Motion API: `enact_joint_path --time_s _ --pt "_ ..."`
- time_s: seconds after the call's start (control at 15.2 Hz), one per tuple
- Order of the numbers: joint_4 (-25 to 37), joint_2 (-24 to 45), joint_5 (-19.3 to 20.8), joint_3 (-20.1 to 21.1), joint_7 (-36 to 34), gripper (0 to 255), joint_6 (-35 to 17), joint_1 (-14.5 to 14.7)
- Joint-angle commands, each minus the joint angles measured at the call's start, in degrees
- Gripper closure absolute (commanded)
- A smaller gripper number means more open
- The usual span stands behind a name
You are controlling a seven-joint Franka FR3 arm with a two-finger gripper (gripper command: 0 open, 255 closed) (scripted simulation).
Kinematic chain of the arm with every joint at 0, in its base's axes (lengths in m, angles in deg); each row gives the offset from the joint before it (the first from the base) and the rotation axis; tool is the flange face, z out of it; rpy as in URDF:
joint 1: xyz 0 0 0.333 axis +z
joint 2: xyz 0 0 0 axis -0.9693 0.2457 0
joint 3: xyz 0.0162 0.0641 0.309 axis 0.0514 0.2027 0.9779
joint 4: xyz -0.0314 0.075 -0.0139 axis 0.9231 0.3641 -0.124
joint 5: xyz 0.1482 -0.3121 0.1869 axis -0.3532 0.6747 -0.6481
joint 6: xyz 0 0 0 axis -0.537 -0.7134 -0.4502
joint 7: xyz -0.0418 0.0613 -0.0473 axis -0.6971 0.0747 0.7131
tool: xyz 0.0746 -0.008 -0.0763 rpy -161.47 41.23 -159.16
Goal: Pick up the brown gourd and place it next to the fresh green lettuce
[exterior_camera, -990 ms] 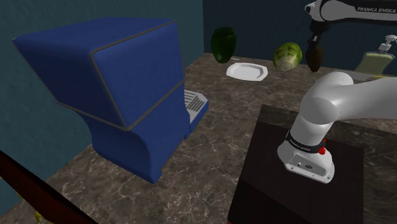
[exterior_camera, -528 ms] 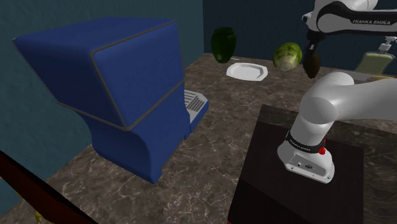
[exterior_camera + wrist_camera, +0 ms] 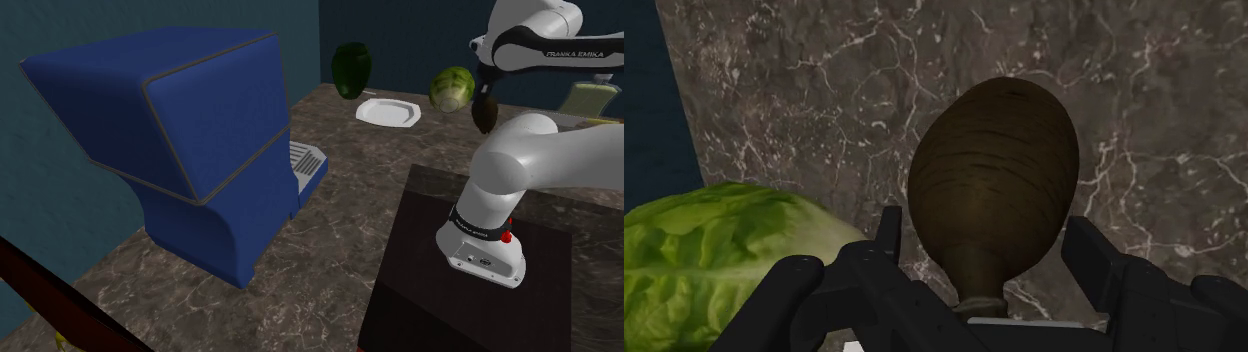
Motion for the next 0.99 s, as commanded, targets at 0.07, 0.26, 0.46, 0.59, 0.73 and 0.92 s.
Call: enact_joint_path --time_s 0.07,0.26,0.46,0.59,0.73,0.92 --pt "-1.49 0.42 2.15 -2.11 -0.91 255 -1.84 -0.28" --pt "-2.86 0.92 4.41 -4.35 -1.76 255 -3.64 -0.59" --pt "-4.11 1.96 6.60 -6.57 -2.58 255 -5.88 -1.08" --pt "-4.93 3.59 7.63 -7.75 -2.92 255 -8.28 -1.94" --pt "-5.72 6.02 8.33 -8.64 -3.14 255 -11.44 -3.18" --pt "-6.84 10.68 9.39 -9.90 -3.65 255 -17.13 -5.18"
